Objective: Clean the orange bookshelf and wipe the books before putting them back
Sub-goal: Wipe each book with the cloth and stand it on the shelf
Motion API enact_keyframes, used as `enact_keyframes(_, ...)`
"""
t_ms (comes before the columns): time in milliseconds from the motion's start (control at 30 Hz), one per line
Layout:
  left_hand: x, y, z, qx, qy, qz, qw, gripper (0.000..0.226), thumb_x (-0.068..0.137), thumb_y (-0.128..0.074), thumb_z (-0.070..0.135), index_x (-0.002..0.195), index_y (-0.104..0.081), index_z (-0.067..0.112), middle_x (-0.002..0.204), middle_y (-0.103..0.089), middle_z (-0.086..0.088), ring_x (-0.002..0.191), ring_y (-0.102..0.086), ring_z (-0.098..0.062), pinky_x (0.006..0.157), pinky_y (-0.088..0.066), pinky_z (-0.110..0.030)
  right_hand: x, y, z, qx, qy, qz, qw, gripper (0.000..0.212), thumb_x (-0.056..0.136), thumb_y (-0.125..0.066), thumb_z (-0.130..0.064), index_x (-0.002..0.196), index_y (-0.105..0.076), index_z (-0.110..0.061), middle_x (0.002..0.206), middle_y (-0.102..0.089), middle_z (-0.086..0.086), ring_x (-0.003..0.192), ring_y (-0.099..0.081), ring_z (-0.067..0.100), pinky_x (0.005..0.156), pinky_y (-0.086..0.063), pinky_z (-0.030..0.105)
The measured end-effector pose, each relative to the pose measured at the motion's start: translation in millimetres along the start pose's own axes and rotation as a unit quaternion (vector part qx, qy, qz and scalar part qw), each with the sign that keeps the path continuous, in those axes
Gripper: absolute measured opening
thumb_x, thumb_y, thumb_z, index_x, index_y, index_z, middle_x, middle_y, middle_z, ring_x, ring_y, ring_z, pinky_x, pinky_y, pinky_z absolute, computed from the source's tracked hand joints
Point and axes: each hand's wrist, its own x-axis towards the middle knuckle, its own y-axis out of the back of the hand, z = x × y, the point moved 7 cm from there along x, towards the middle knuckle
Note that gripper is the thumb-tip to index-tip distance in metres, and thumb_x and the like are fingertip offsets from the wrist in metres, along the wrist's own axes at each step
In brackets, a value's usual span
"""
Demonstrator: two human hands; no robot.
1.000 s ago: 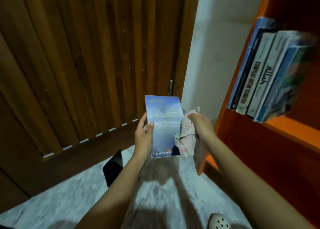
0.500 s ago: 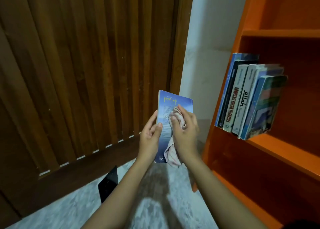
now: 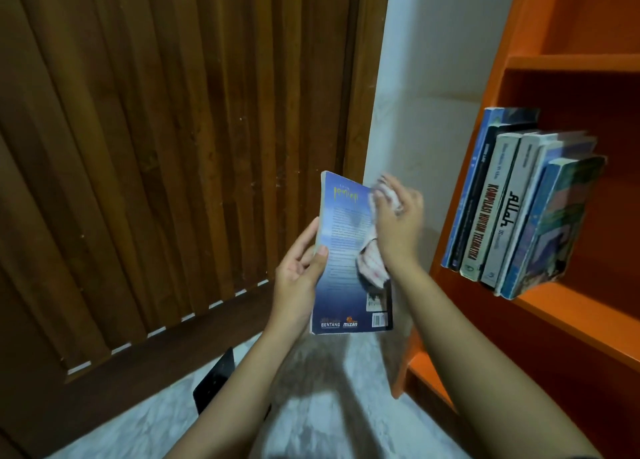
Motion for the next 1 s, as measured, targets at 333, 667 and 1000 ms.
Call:
enact_keyframes(333,16.6,0.6,-17.7,-0.091,0.028,0.078,0.992,0.039,0.092,-0.051,0.004,0.127,-0.053,0.02,0.121,-0.064,-0.01,0.109,-0.063,-0.023,0.099,-0.048,-0.041,-57.6,-32.1,-4.7,0.005,0.152,-0.096,0.984,0.031,0.087,-0.062,-0.009,0.114,-0.064,-0.023,0.106,-0.053,0.004,0.103,-0.058,0.019,0.091,-0.047,0.022)
enact_keyframes(667,17.5,14.8,-23.1,-0.167,0.043,0.198,0.965,0.035,0.094,-0.051,0.005,0.123,-0.053,0.023,0.12,-0.064,-0.012,0.108,-0.063,-0.031,0.095,-0.049,-0.047,-85.1,-23.0,28.1,-0.038,0.067,-0.126,0.989,0.026,0.09,-0.06,-0.012,0.104,-0.065,-0.033,0.106,-0.051,0.0,0.103,-0.054,0.014,0.09,-0.04,0.01)
enact_keyframes(1000,11.3,46.8,-21.5,-0.177,0.061,0.199,0.962,0.043,0.095,-0.051,0.009,0.136,-0.046,0.021,0.117,-0.066,-0.004,0.101,-0.066,-0.023,0.083,-0.054,-0.041,-108.9,-3.6,49.1,-0.077,0.162,-0.181,0.967,0.029,0.088,-0.061,-0.014,0.114,-0.066,-0.025,0.105,-0.055,0.004,0.099,-0.055,0.017,0.089,-0.038,0.01)
